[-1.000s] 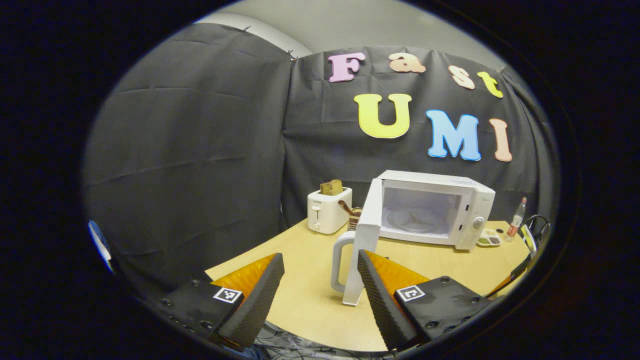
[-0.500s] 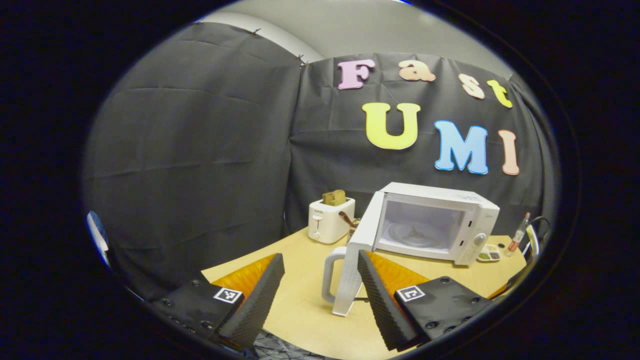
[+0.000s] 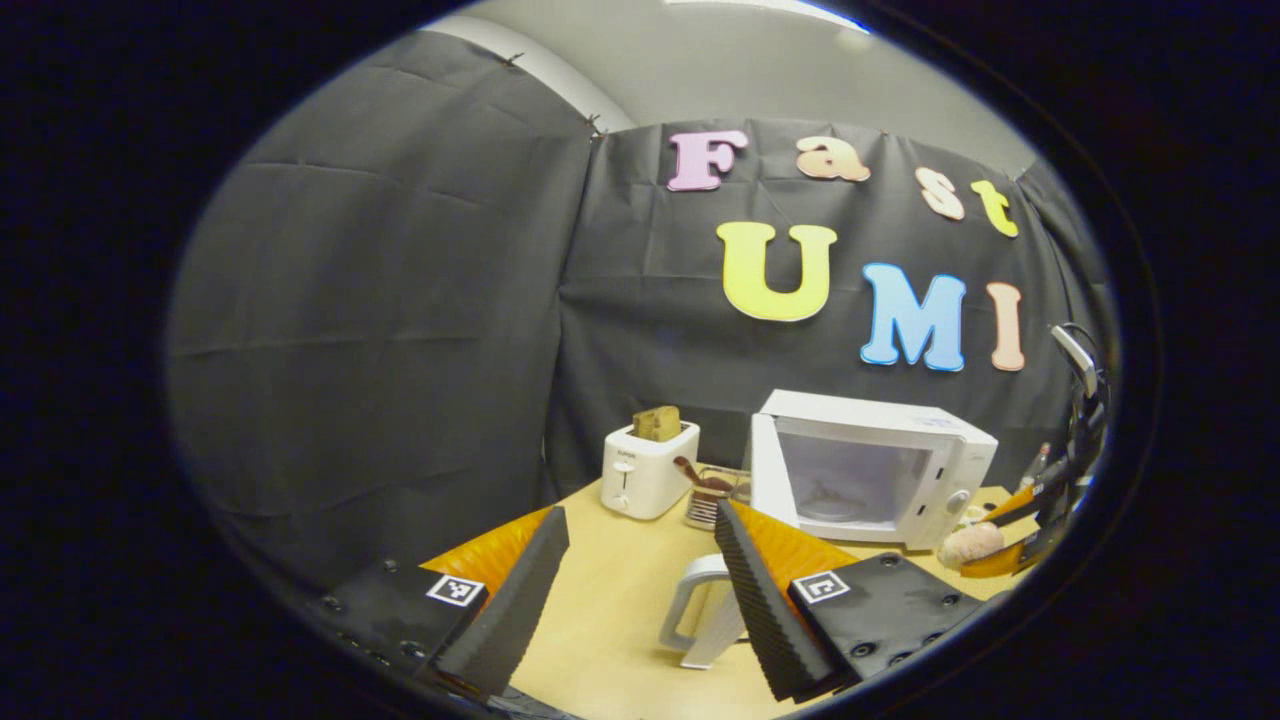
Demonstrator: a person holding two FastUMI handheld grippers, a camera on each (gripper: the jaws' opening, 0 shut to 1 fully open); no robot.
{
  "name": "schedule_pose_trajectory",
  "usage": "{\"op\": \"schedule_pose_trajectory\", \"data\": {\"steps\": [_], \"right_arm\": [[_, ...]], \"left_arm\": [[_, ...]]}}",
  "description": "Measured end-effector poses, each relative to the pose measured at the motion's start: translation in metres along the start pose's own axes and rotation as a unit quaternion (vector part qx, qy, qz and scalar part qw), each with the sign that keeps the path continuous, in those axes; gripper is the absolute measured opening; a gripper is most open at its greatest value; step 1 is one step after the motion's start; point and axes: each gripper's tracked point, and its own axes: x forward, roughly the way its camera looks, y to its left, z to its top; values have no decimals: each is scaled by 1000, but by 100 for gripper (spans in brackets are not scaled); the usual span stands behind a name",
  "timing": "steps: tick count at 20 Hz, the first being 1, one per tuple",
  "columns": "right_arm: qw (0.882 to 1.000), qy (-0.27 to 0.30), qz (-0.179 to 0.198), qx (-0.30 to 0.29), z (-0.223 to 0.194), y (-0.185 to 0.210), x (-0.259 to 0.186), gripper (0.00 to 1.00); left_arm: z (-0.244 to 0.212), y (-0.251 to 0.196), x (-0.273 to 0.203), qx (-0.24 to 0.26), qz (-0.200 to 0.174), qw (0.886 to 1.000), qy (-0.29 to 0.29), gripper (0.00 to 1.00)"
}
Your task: Open the microwave oven with the left hand, put the food in, and close the microwave oven.
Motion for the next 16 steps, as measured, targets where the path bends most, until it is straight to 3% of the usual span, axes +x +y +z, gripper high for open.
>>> {"op": "schedule_pose_trajectory", "data": {"steps": [16], "right_arm": [[988,-62,-136,-49,88,-100,148,76]], "left_arm": [[-23,121,-36,-8,86,996,26,96]]}}
